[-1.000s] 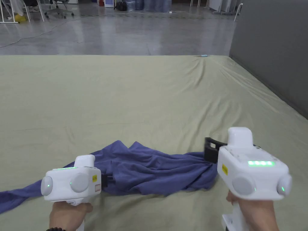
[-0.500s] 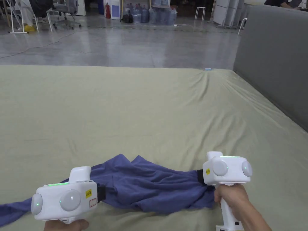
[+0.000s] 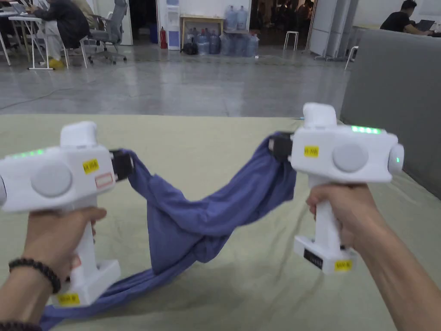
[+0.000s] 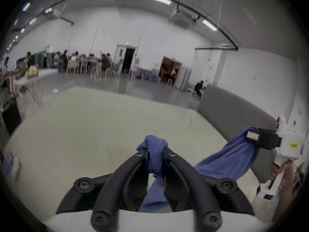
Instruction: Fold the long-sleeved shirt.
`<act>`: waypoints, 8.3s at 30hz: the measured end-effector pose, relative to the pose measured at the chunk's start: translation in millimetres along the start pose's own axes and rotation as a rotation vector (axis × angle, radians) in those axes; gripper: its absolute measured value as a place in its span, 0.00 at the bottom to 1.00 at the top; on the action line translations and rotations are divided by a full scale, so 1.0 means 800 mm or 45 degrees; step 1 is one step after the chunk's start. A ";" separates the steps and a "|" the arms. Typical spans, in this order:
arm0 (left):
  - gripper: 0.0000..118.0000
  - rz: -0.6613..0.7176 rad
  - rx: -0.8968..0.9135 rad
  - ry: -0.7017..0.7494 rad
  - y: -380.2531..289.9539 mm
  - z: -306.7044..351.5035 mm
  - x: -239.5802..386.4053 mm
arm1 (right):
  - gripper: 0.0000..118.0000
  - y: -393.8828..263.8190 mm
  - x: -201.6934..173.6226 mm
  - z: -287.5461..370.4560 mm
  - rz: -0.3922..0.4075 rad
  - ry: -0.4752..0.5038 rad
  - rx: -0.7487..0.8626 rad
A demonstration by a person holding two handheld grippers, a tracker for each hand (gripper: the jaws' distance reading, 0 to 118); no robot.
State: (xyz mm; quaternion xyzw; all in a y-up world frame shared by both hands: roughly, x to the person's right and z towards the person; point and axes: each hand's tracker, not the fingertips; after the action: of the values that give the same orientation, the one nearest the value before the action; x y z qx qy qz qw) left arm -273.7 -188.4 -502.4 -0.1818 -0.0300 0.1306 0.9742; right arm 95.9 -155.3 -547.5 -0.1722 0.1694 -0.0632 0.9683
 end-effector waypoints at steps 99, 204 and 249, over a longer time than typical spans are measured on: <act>0.67 -0.192 -0.914 0.103 -0.242 -0.399 0.012 | 0.04 -0.372 0.085 0.023 -0.201 -0.343 -0.645; 0.67 -0.165 -0.798 0.361 -0.342 -0.039 -0.107 | 0.00 -0.328 0.032 0.117 0.032 -0.240 -0.497; 0.00 -0.060 0.019 0.162 0.030 -0.045 -0.056 | 0.00 0.046 0.144 -0.199 0.464 -0.112 -0.443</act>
State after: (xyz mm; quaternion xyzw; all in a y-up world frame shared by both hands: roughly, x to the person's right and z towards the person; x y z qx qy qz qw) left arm -318.6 -191.5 -545.2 -0.1817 0.0289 0.0960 0.9782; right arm 150.4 -191.6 -736.6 -0.3054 0.1638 0.1498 0.9260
